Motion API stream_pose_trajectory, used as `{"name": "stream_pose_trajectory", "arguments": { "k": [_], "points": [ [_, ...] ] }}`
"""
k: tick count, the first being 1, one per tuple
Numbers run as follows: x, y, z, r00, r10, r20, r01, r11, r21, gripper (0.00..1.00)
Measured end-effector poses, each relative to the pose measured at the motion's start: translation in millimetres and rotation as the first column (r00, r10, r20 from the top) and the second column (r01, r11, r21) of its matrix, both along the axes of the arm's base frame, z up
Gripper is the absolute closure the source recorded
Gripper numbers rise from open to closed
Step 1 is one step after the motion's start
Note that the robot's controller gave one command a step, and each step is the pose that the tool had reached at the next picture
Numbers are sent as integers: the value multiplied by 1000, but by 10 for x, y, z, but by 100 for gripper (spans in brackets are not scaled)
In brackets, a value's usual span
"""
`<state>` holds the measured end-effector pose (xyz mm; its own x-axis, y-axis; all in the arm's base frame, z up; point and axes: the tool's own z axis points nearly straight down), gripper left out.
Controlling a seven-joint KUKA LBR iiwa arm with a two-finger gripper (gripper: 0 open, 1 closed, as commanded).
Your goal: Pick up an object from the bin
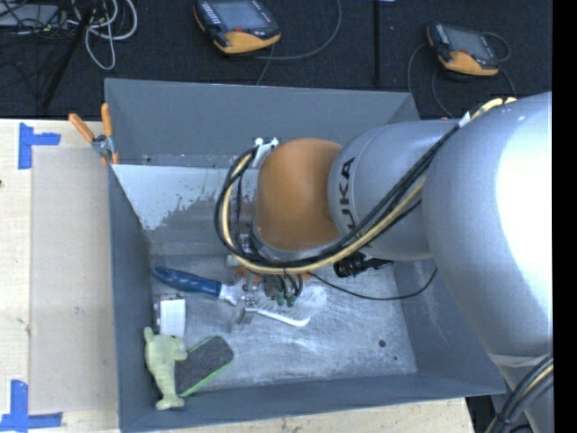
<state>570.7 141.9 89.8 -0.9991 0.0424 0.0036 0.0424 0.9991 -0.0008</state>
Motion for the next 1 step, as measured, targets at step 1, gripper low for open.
{"name": "stream_pose_trajectory", "arguments": {
  "k": [1],
  "points": [
    [24, -37, -122, 999, 54, 3, -54, 999, 1, 0]
  ]
}}
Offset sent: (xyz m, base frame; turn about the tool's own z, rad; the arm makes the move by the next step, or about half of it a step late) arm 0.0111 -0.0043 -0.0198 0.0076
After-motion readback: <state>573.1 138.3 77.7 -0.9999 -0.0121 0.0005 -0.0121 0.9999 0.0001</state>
